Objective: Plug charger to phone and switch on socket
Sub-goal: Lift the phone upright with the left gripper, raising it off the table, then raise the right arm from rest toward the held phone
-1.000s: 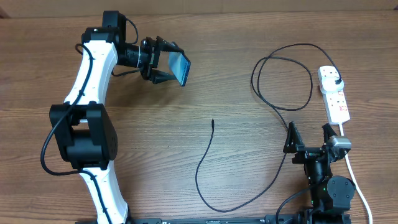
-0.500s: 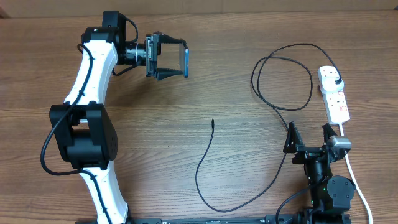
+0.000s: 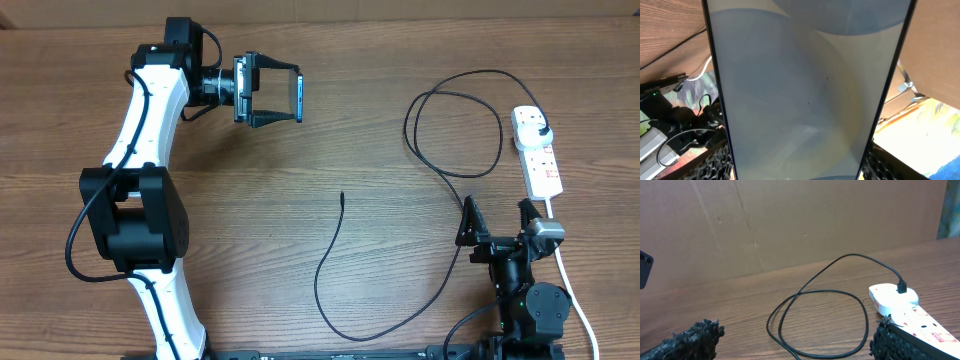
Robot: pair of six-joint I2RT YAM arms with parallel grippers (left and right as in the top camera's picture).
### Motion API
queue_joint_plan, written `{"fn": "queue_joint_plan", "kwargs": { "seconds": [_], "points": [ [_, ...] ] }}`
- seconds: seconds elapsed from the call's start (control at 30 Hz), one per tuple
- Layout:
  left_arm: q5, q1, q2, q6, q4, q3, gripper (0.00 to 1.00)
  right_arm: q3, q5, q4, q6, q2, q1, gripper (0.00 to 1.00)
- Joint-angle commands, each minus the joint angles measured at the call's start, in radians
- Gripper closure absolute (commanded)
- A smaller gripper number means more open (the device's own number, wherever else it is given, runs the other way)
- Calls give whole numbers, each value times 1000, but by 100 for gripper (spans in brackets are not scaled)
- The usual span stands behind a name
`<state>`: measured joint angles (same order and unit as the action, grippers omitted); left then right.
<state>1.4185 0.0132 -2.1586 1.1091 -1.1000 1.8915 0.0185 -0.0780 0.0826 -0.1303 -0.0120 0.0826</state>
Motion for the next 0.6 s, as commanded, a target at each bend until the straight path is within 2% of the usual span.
{"fn": "queue_joint_plan", "kwargs": {
  "seconds": [0.0,0.57],
  "points": [
    [56,2,24,15,1,30,96,-10,6,-3,4,9,-7,0],
    [48,2,24,14,1,30,96,-11,6,-3,4,9,-7,0]
  ]
}}
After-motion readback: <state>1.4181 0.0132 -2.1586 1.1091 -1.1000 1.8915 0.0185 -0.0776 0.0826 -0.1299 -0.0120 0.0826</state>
